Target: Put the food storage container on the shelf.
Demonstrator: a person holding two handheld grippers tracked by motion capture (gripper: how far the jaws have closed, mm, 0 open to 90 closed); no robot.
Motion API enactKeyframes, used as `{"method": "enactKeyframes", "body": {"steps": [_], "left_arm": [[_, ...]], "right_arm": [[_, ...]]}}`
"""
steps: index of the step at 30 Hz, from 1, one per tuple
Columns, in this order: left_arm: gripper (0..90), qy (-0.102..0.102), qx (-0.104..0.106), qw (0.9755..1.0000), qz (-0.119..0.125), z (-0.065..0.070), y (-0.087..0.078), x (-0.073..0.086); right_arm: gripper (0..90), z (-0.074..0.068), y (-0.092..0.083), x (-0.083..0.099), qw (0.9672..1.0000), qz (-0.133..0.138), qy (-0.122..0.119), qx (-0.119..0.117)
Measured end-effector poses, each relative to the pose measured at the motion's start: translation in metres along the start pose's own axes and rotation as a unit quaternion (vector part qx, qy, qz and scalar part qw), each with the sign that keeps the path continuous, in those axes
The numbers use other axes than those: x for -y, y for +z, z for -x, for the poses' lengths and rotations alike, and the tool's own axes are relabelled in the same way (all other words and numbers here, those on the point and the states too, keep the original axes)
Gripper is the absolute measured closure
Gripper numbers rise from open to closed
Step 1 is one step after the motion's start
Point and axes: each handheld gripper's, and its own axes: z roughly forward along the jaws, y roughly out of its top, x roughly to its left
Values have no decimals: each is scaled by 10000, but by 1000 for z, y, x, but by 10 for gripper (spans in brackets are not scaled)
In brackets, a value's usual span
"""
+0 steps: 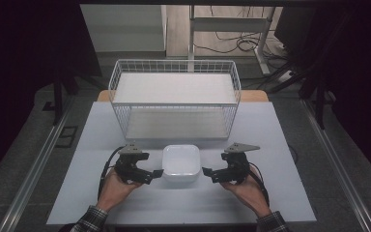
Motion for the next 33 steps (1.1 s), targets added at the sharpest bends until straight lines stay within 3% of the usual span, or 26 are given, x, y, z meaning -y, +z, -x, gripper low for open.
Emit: {"method": "enactKeyframes", "body": {"steps": [4, 5, 10, 11, 14, 15, 18, 19, 20, 21, 24, 27, 28, 31, 33], "left_arm": [[109, 58, -59, 9999, -65, 0, 6, -10], [135, 80, -98, 9999, -101, 0, 8, -14], [164, 127, -156, 9997, -162, -5, 16, -21], [175, 13, -103, 9998, -175, -7, 21, -21], [176, -41, -75, 9997, -222, -10, 25, -19], [173, -217, 93, 9996, -185, -14, 28, -16], [177, -422, 338, 9983, -207, -17, 30, -13], [208, -558, 560, 9965, -265, -18, 31, -12], [243, -558, 560, 9965, -265, -18, 31, -12], [294, -659, 771, 9944, -301, -17, 31, -11], [345, -750, 740, 9940, -303, -14, 29, -10], [498, -832, 721, 9936, -235, -11, 21, -7], [498, -847, 724, 9936, -177, -10, 16, -6], [610, -919, 734, 9930, -113, -7, 11, -4], [661, -981, 599, 9934, -16, 0, 6, -4]], "right_arm": [[128, 0, 5, -8, 9995, -260, 117, -106], [151, 0, 11, -13, 9987, -348, 166, -338], [174, -1, 24, -20, 9987, -389, 94, -308], [196, -1, 31, -23, 9990, -372, 50, -258], [223, -1, 37, -26, 9989, -390, 74, -257], [259, 0, 42, -27, 9986, -421, 102, -298], [299, 1, 46, -27, 9975, -467, 226, -470], [370, 2, 47, -26, 9957, -510, 437, -639], [370, 2, 47, -26, 9957, -510, 437, -639], [412, 2, 46, -26, 9935, -591, 584, -773], [441, 2, 44, -25, 9929, -623, 658, -769], [512, 0, 37, -24, 9922, -688, 753, -716], [556, -1, 34, -23, 9917, -688, 817, -719], [666, 1, 24, -20, 9882, -612, 1120, -844], [708, -3, 18, -17, 9880, -531, 1222, -778]]}}
